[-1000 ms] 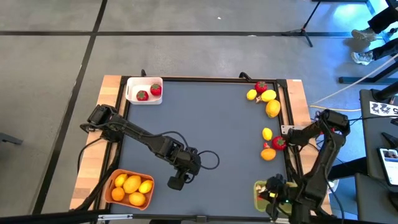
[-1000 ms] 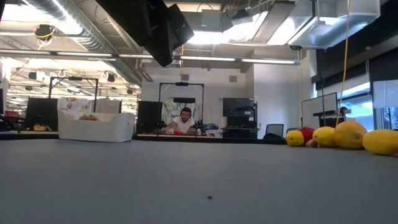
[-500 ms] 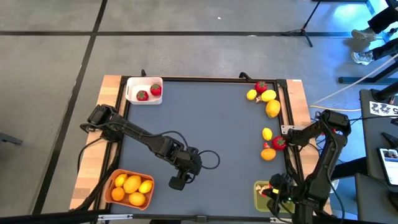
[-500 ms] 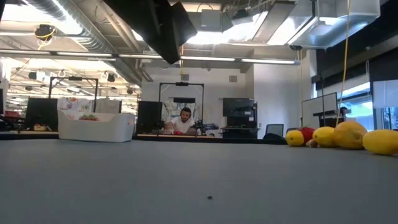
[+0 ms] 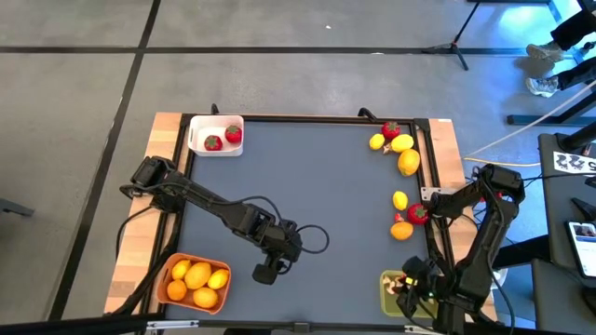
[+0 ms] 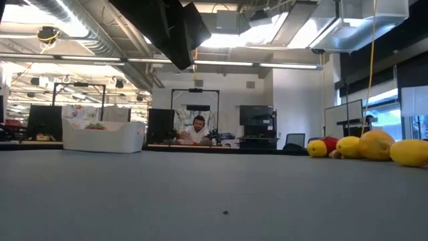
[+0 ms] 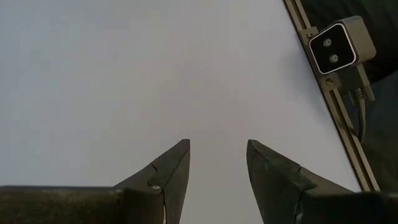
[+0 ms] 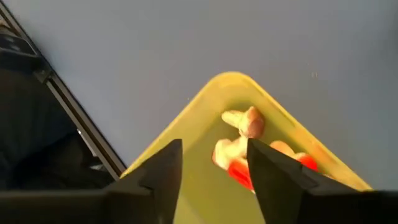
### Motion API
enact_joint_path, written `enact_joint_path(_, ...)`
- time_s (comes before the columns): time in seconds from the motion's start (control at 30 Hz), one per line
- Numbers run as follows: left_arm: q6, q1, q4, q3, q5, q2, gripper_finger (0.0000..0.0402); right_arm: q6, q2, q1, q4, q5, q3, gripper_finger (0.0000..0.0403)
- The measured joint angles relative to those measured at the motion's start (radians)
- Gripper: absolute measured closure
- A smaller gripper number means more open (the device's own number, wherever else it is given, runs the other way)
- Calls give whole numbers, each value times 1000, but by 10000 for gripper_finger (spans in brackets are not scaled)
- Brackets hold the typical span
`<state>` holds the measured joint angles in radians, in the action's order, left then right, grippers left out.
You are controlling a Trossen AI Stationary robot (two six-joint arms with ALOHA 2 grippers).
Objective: Sort produce into baskets
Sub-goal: Put the yellow lemon into the orange bin
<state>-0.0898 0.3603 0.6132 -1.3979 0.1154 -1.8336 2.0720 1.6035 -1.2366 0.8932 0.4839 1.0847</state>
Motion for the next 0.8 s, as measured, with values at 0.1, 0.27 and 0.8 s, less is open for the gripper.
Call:
enact_joint_path(0.1,-9,0,6,0,-15,0,247,-1,-2,0,-2,49,0,203)
enact_joint_path(0.27,-36,-2,65,0,-73,17,247,-16,-33,0,-12,106,0,188)
enact_joint_path(0.8,-94,1,392,-3,-355,319,247,-127,-81,114,127,298,2,185)
